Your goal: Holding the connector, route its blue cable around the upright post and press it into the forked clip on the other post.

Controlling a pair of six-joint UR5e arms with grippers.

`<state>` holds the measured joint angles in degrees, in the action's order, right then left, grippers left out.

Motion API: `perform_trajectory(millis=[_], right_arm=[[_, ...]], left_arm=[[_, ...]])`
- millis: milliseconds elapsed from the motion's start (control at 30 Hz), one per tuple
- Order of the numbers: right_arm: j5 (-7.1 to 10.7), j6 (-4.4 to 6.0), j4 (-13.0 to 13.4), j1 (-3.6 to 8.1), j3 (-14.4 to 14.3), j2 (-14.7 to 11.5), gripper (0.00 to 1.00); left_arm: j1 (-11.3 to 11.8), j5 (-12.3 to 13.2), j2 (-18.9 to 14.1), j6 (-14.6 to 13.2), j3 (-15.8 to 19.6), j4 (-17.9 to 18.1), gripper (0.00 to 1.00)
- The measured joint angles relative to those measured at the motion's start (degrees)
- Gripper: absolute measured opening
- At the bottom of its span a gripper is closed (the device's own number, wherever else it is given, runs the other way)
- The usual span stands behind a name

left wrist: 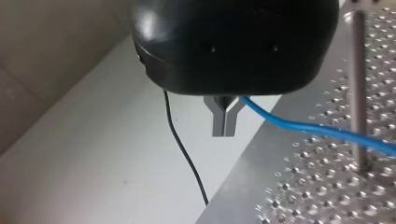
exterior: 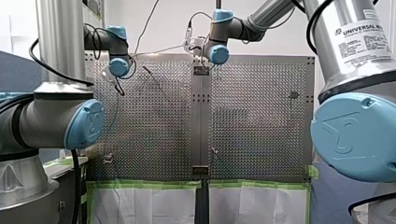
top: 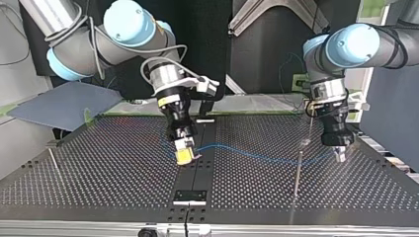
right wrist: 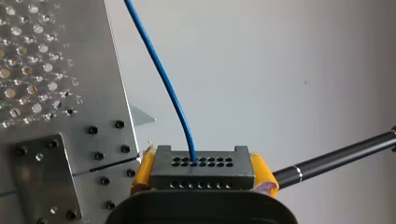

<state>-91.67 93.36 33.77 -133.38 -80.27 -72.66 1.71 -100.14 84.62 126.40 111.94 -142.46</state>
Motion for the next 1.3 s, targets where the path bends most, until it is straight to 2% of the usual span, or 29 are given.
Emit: perform_trajectory(millis=[200,433,567,700,900,1300], right_arm=[[2.36,-0.03,-0.48,-0.26,1.29,1.94,0.00],[3.51,-0.12,-1.20,-0.53,2.31,3.56,0.00],[4.48,-0.19,-2.25,-0.67,3.89,5.23,0.00],[4.78,-0.20,-2.54,-0.67,5.19,6.40,0.00],[5.26,-0.35,-2.52,-0.62,5.65,7.11,0.00],[5.18,-0.52,-3.05,-0.29,5.69,8.71,0.00]], left_arm=[[0.72,1.67,2.07,1.54,-2.79,0.05,0.00],[1.55,2.32,4.62,2.00,-6.13,0.13,0.00],[2.22,2.48,5.82,2.53,-8.10,0.25,0.00],[2.78,2.66,6.64,2.89,-10.02,0.30,0.00],[3.35,3.10,7.87,3.03,-12.54,0.50,0.00],[3.90,3.45,8.90,3.64,-12.04,2.68,0.00]])
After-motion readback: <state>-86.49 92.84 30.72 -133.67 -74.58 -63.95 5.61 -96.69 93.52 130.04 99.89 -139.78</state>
